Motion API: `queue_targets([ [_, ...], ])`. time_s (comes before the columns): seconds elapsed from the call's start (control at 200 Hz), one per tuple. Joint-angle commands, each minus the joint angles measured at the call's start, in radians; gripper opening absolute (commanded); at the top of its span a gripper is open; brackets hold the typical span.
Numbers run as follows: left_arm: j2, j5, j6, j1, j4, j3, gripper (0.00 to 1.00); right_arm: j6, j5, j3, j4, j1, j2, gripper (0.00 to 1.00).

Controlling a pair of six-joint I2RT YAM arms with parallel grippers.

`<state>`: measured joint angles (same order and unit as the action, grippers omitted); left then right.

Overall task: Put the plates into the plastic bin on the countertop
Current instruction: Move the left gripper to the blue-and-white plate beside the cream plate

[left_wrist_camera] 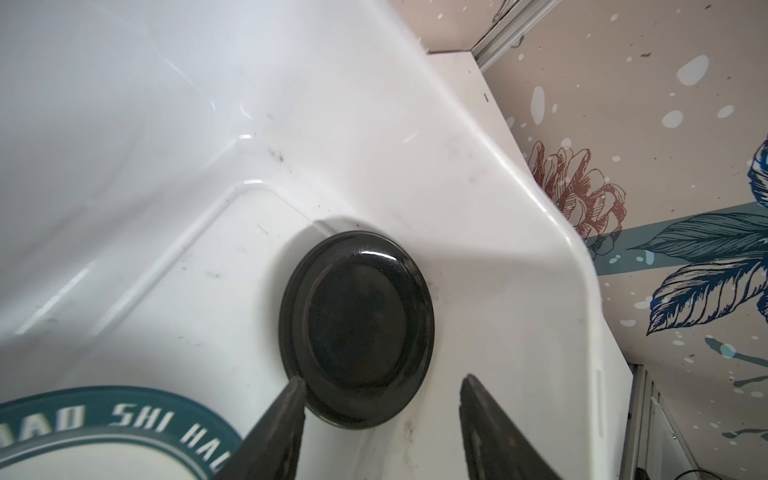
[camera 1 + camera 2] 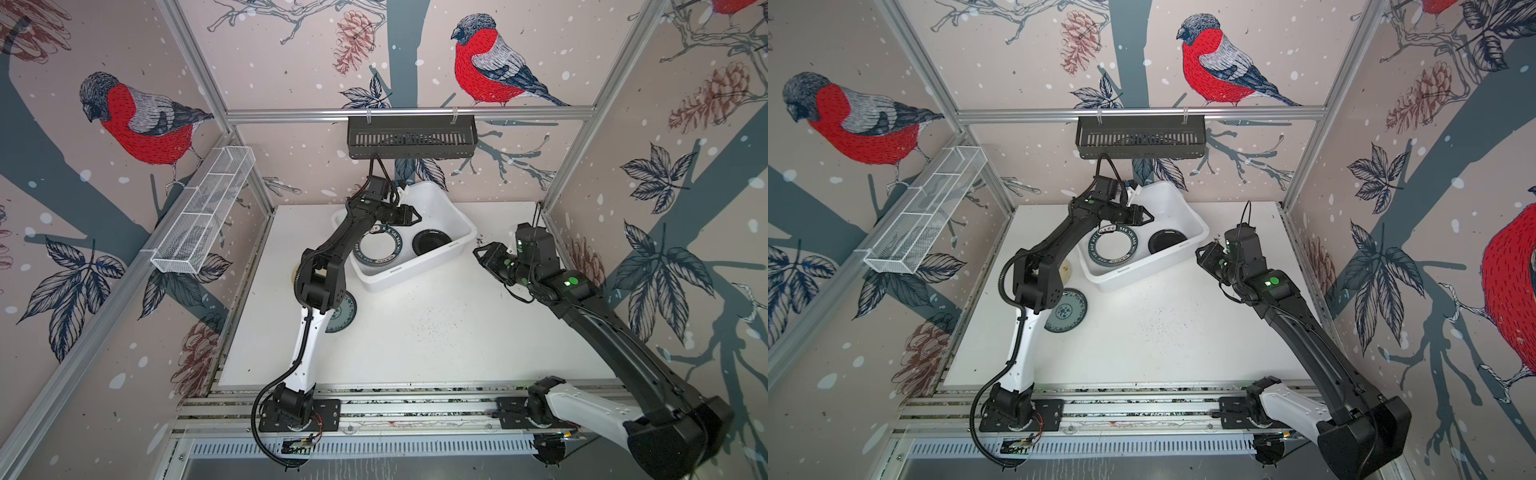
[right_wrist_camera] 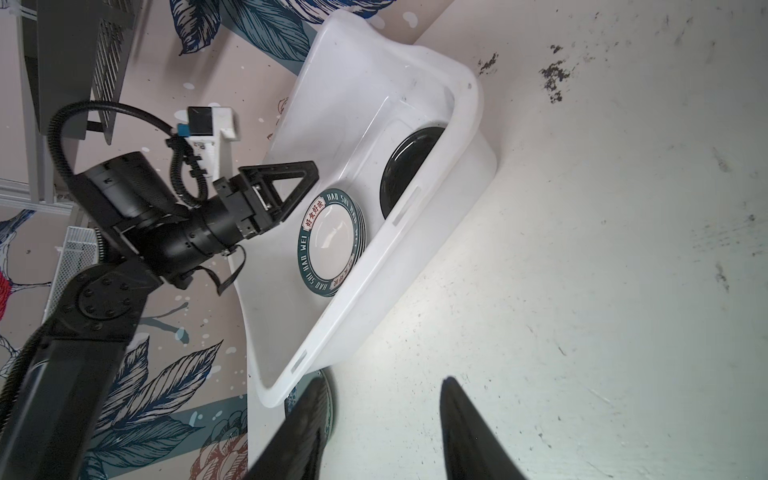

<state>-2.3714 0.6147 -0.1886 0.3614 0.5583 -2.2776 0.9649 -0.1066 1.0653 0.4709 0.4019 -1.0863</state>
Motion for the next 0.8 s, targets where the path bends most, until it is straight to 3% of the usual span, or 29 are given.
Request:
queue_targets([
  [0.0,0.083,-0.031,0.106,-0.018,0.099,0.038,0.6,-0.041,-0.023,0.0,-0.045,-0.011,0.005,0.46],
  [0.225,0.233,-0.06,0.184,-0.081,0.262,0.156,0.6,-0.092,-0.1,-0.007,-0.083,-0.048,-0.004,0.46],
  [0.52,0.518,-0.104,0.281,-0.185,0.296,0.456,0.67,-0.178,-0.171,0.019,-0.094,-0.067,-0.045,0.46],
  [0.796,0.656,-0.022,0.272,-0.394,0.394,0.644,0.67,-0.201,-0.223,0.03,-0.129,-0.077,-0.086,0.46],
])
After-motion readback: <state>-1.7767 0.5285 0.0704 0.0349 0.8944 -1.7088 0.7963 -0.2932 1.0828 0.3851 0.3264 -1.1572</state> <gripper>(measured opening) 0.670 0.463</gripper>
